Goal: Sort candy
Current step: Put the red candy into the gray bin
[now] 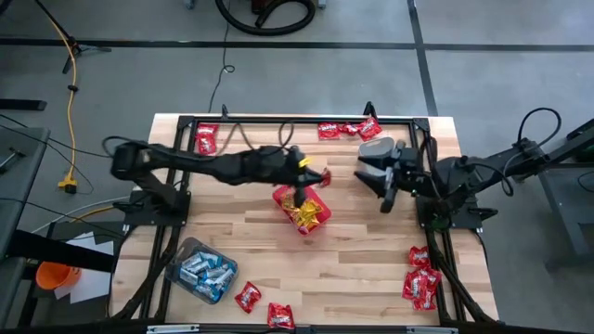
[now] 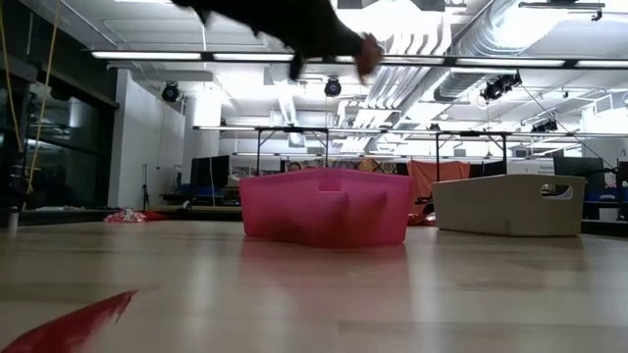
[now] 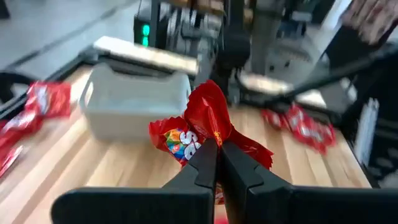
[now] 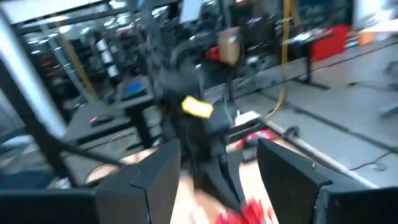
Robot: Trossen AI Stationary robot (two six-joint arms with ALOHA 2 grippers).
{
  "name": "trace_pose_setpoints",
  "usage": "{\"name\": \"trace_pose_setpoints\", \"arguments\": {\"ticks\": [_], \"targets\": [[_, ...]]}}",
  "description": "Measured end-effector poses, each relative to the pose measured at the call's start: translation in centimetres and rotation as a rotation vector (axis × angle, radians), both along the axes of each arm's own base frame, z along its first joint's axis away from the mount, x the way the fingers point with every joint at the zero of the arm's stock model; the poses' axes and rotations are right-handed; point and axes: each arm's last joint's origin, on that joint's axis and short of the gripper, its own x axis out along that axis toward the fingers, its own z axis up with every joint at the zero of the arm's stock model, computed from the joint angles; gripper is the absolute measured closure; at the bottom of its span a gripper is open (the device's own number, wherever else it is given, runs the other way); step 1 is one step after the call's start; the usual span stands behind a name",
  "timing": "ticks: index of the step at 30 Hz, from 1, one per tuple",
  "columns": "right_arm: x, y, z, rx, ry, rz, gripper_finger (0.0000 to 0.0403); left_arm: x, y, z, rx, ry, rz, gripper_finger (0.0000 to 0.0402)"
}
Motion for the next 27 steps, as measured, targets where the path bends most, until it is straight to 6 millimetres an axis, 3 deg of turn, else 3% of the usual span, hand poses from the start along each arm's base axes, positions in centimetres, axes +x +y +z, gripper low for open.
{"name": "trace_pose_setpoints", "arguments": {"ticks": [6,9,18,23,27], "targets": [[0.0,-0.2,0.2,-0.015,-0.019,-0.106,0.0197,4.9,3.7,-5.5,-0.119,-0.07,0.071,0.0401],[-0.1,-0.4,0.2,0.004,-0.027,-0.16,0.0197,7.7,5.2,-6.8,-0.188,-0.077,0.059,0.0401],[-0.2,-0.6,0.2,0.01,-0.031,-0.23,0.0197,15.5,7.3,-6.8,-0.094,-0.157,-0.007,0.0401],[-0.2,-0.6,0.2,0.019,-0.035,-0.236,0.0197,17.8,8.1,-6.8,0.055,-0.169,0.044,0.0397],[-0.2,-0.6,0.2,0.018,-0.035,-0.235,0.0197,18.6,8.4,-7.4,0.117,-0.136,0.077,0.0364]]}}
